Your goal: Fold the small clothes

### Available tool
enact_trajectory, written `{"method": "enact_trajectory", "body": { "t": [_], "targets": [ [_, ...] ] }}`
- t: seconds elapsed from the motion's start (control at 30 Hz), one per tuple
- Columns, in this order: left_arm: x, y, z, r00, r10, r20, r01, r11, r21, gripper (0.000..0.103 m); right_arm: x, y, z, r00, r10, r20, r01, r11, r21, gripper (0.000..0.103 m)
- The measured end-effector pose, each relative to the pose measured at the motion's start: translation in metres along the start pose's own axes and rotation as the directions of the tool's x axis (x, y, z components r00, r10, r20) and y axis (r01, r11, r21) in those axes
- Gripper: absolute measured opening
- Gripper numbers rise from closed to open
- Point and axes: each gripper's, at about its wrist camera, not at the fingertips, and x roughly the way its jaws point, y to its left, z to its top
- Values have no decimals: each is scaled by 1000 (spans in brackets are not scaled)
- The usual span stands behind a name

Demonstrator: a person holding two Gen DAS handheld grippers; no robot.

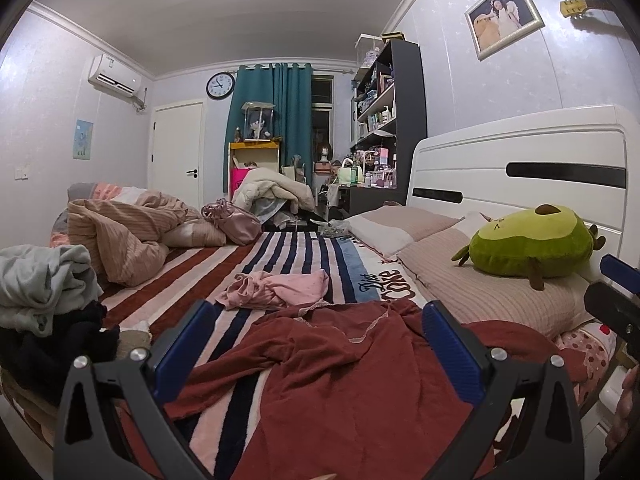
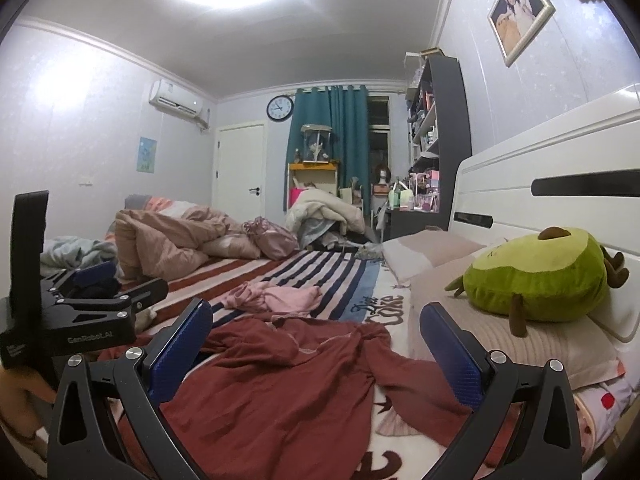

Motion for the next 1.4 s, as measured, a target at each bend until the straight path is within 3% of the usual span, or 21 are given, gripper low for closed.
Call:
{"method": "enact_trajectory", "body": {
  "t": [0.93,1.07,1.4],
  "targets": [
    [11,6,-9,999,15,-45,-16,1000,-27,102,5,-1,-2,999,-21,-34,22,999,35,103],
    [11,8,-13,998,25,-55,-27,999,-23,102,10,-2,-5,997,19,-70,-15,999,49,103],
    [10,16,-17,996,51,-69,-52,998,-23,102,16,-3,-8,996,-31,-82,35,998,50,103]
  ]
}}
